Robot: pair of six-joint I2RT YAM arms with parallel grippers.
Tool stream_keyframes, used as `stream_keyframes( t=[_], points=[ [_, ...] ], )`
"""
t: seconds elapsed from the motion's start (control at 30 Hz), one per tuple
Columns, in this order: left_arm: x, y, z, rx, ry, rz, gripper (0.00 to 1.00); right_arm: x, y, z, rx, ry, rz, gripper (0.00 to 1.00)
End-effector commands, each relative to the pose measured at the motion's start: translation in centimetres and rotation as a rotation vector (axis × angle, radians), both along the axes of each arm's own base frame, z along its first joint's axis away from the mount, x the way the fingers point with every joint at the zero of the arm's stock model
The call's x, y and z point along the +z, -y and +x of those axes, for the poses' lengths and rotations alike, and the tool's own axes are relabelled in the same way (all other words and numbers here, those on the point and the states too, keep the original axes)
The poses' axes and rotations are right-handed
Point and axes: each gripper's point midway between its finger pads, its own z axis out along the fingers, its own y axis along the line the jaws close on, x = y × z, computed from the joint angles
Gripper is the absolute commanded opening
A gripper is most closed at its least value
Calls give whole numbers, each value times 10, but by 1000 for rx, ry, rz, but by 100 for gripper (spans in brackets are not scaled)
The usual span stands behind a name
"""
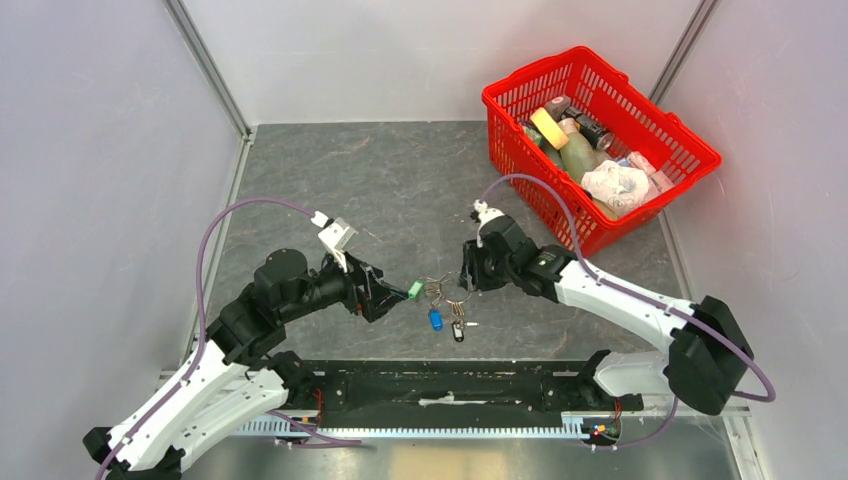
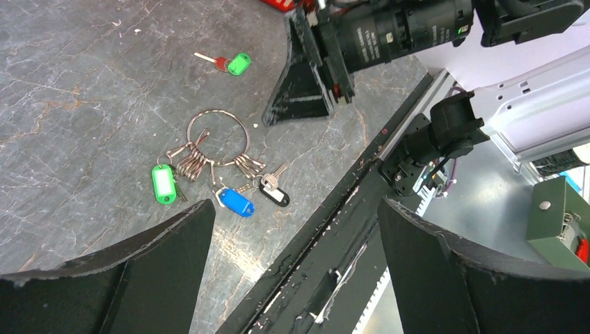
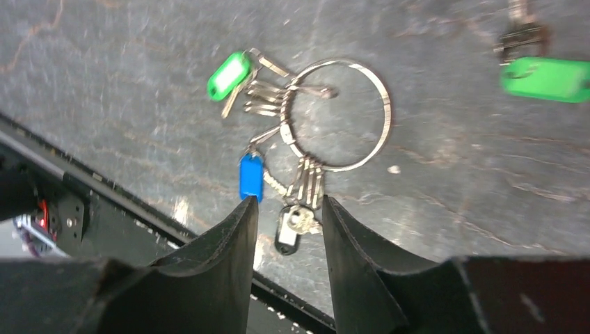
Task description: Put the keys on the keyring
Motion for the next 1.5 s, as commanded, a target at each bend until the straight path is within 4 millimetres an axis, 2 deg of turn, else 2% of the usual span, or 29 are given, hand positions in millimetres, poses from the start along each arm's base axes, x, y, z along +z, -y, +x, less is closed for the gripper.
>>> stream_keyframes(
  t=[0.0, 0.13, 0.27, 0.4, 0.7, 0.9, 1.17, 1.47],
  points=[
    [3, -3, 4, 18, 22, 3, 93, 5, -40, -14, 165, -8, 76, 45],
    [1, -2, 4, 18, 16, 5, 93, 3, -60, -18, 263, 6, 56, 44],
    [0, -5, 4, 27, 17, 10, 93, 4, -72, -13, 354, 54, 31, 43],
    [3, -9, 4, 43, 32, 13, 93, -5, -83, -14, 516, 94, -9, 45],
    [1, -29, 7, 111, 74, 80, 93, -38, -95, -6, 678, 120, -152, 47],
    [4, -45, 10, 176, 112, 101, 93, -51, -99, 4, 756, 184, -217, 49],
    [9, -54, 7, 209, 139, 77, 93, -70, -101, 11, 789, 184, -277, 49],
    [11, -55, 6, 210, 142, 67, 93, -80, -100, 16, 775, 198, -316, 49]
  ],
)
